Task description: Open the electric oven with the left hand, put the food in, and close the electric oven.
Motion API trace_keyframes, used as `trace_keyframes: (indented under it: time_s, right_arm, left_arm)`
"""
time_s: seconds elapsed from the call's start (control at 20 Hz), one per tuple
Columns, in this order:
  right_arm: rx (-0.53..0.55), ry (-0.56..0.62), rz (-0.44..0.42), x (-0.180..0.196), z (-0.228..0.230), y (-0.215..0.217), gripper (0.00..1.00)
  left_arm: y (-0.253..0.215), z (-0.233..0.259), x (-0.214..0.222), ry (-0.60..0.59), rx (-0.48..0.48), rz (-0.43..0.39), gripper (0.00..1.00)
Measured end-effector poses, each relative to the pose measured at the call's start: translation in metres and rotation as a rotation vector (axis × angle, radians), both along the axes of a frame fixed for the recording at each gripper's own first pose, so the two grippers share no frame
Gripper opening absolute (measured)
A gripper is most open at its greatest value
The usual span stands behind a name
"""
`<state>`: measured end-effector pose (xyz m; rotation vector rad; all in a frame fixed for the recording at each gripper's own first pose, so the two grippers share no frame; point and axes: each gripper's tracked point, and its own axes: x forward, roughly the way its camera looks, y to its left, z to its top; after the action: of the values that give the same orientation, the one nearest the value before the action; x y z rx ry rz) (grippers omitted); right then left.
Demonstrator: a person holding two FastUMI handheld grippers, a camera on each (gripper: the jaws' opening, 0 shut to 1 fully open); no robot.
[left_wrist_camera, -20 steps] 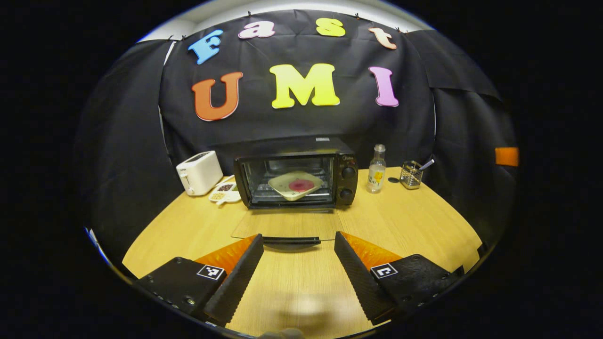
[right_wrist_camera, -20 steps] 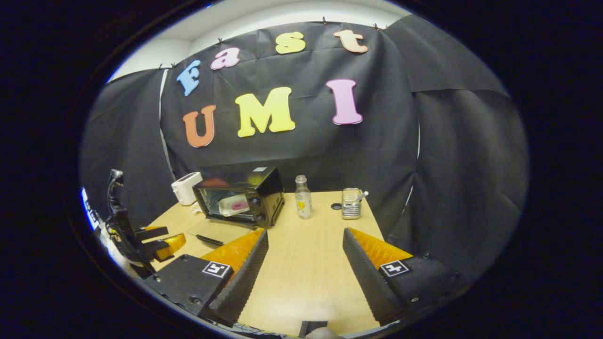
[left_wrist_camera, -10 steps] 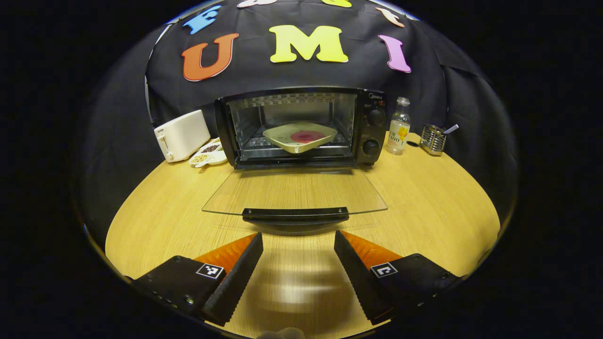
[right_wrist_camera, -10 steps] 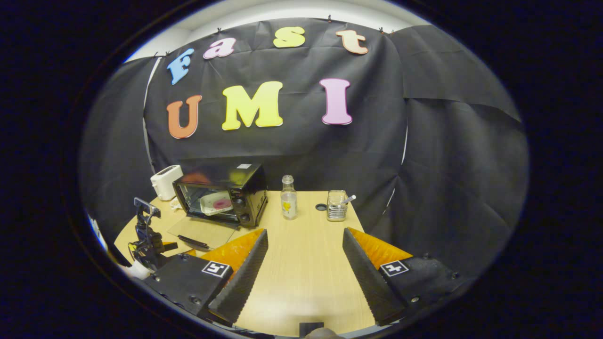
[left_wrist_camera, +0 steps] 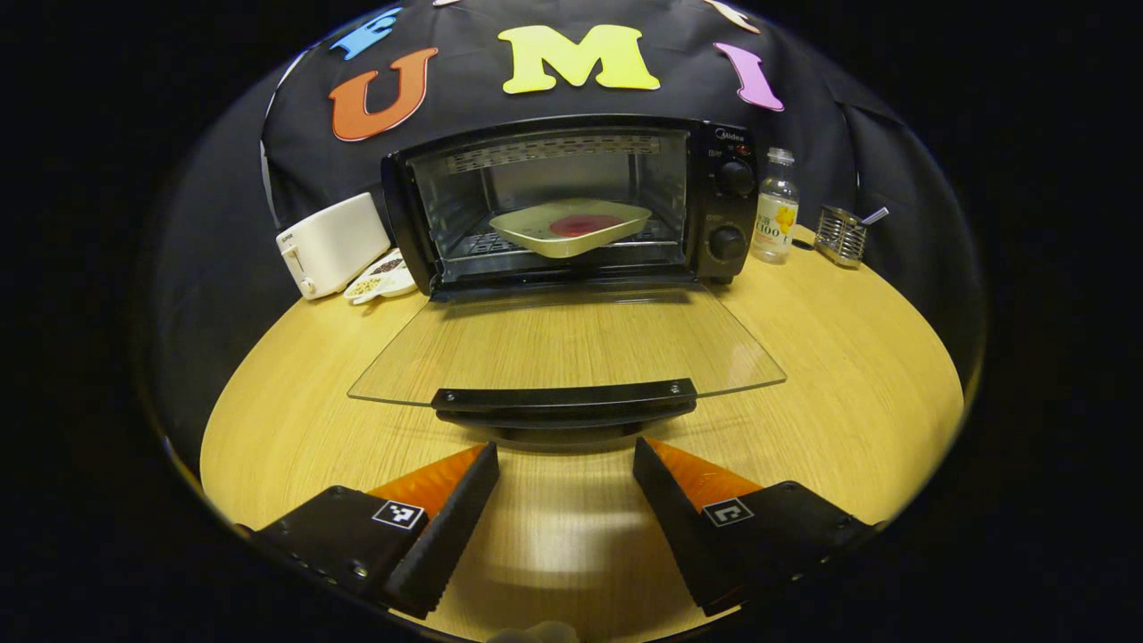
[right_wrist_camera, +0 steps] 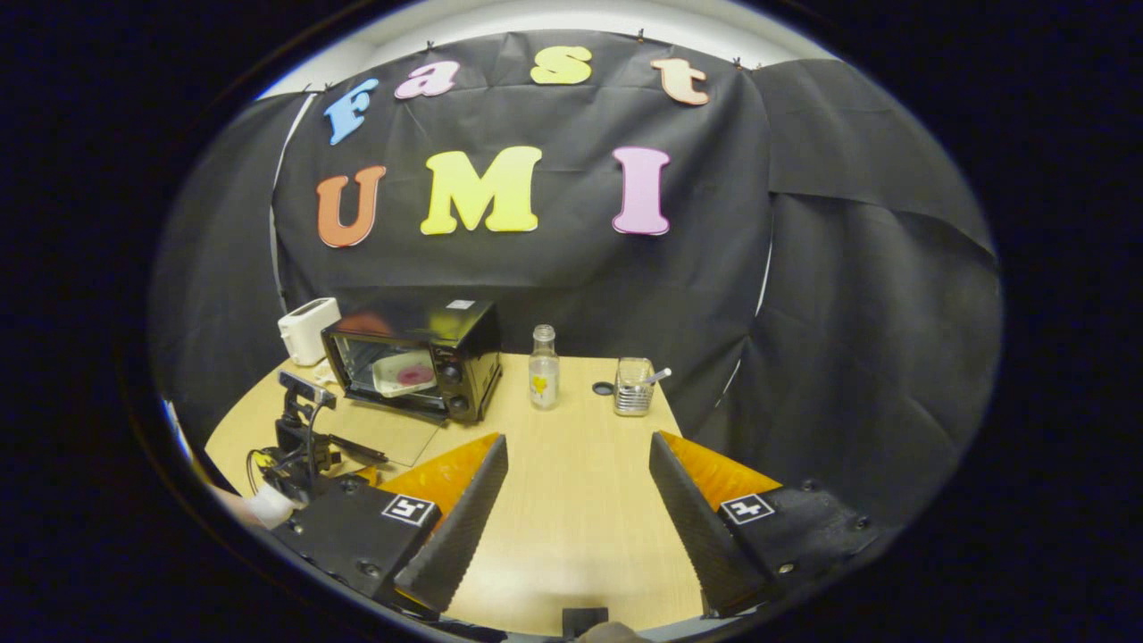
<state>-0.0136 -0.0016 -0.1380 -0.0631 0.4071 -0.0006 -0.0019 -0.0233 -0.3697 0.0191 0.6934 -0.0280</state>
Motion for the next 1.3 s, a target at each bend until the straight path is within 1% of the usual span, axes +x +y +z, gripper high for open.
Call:
trace_keyframes:
  time_s: [0.15, 0.3, 0.5, 0.65, 1.05, 1.3]
  right_arm:
    - [-0.003, -0.002, -0.008, 0.000, -0.001, -0.003, 1.00]
    - [0.021, -0.001, -0.019, -0.001, -0.002, -0.002, 1.00]
    - [0.034, -0.008, -0.008, 0.000, -0.004, 0.002, 1.00]
    - [0.049, -0.008, -0.010, 0.002, -0.007, 0.003, 1.00]
    - [0.110, -0.041, -0.038, 0.004, -0.004, -0.001, 1.00]
    - [0.145, -0.055, -0.077, 0.002, -0.001, -0.010, 1.00]
  left_arm:
    - [-0.002, -0.003, 0.002, 0.015, -0.008, -0.007, 0.97]
    - [-0.002, 0.004, 0.003, 0.009, -0.009, -0.005, 0.97]
    - [0.003, 0.029, 0.008, -0.033, -0.012, -0.008, 0.98]
    - [0.006, 0.042, 0.014, -0.043, -0.018, 0.011, 0.97]
    - [0.012, 0.090, 0.042, -0.129, 0.022, -0.024, 0.98]
    - [0.011, 0.107, 0.067, -0.151, 0.006, -0.026, 0.98]
